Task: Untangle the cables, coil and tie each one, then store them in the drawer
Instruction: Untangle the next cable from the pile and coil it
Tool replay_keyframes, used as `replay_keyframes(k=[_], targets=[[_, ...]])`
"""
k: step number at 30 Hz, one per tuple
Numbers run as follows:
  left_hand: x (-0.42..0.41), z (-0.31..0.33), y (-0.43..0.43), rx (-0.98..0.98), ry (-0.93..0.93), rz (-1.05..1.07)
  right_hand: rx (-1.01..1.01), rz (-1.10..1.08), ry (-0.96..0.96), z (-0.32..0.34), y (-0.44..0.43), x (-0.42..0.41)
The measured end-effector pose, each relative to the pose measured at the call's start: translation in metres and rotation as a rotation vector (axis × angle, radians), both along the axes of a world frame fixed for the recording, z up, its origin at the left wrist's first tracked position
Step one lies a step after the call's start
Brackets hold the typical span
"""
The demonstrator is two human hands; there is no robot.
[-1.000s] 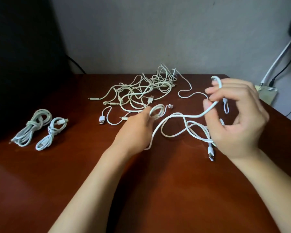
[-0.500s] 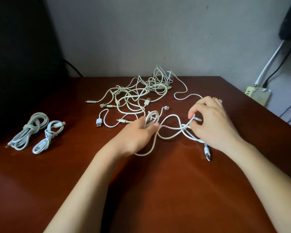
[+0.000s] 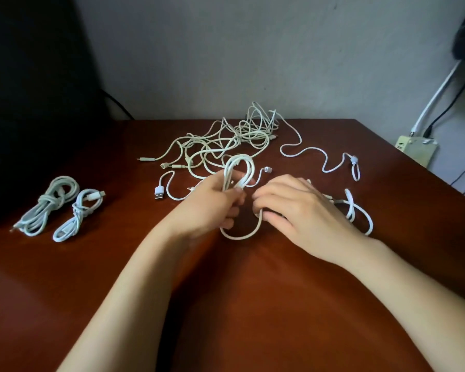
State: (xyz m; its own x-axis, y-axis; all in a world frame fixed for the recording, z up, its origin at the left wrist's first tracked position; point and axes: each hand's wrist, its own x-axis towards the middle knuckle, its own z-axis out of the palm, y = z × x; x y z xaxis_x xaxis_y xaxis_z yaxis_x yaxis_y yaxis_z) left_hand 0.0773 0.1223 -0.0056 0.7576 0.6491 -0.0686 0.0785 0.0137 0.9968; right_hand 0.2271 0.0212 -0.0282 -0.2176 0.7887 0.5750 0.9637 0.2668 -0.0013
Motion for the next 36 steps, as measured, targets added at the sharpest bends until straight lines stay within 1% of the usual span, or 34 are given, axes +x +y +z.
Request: replay_keyframes(k=[3,6,7,10,13,15,16,19,22,26,28,29,31,33,36], targets=[[-0.001,0.0,0.001,-0.018,-0.072,0.076,0.064,0.04,0.122,0.005,-0.002,0.001],[0.0,0.0,0.001,0.058,-0.066,0.178,0.136,0.052,0.271,0.013,-0.008,-0.003],[0.001,-0.001,0.0,0.102,-0.047,0.183,0.154,0.047,0.282,0.015,-0.01,-0.005],[0.005,-0.007,-0.001,0.259,0.005,0.139,0.2,0.041,0.23,0.021,-0.016,-0.012],[0.006,-0.01,0.0,0.434,0.054,0.12,0.143,0.128,0.22,0.024,-0.022,-0.017],[0.004,-0.01,-0.002,0.507,0.079,0.062,0.138,0.167,0.198,0.024,-0.023,-0.02],[0.004,-0.008,-0.003,0.502,0.082,0.005,0.165,0.166,0.178,0.024,-0.022,-0.021],[0.001,-0.001,-0.01,0.384,0.091,-0.182,0.278,0.104,0.152,0.025,-0.019,-0.018],[0.0,0.007,-0.02,0.166,0.115,-0.303,0.37,0.045,0.178,0.027,-0.019,-0.012],[0.004,0.013,-0.022,-0.076,0.264,-0.406,0.416,-0.006,0.232,0.027,-0.018,-0.008],[0.006,0.011,-0.02,-0.16,0.249,-0.477,0.42,-0.025,0.24,0.026,-0.017,-0.008],[0.005,0.009,-0.021,-0.152,0.227,-0.518,0.421,-0.034,0.24,0.026,-0.017,-0.008],[0.0,0.006,-0.022,-0.013,0.206,-0.617,0.403,-0.044,0.256,0.026,-0.017,-0.007],[-0.003,0.003,-0.022,0.119,0.22,-0.659,0.363,-0.062,0.306,0.025,-0.017,-0.005],[-0.002,0.0,-0.02,0.143,0.247,-0.656,0.316,-0.05,0.374,0.025,-0.015,-0.003]])
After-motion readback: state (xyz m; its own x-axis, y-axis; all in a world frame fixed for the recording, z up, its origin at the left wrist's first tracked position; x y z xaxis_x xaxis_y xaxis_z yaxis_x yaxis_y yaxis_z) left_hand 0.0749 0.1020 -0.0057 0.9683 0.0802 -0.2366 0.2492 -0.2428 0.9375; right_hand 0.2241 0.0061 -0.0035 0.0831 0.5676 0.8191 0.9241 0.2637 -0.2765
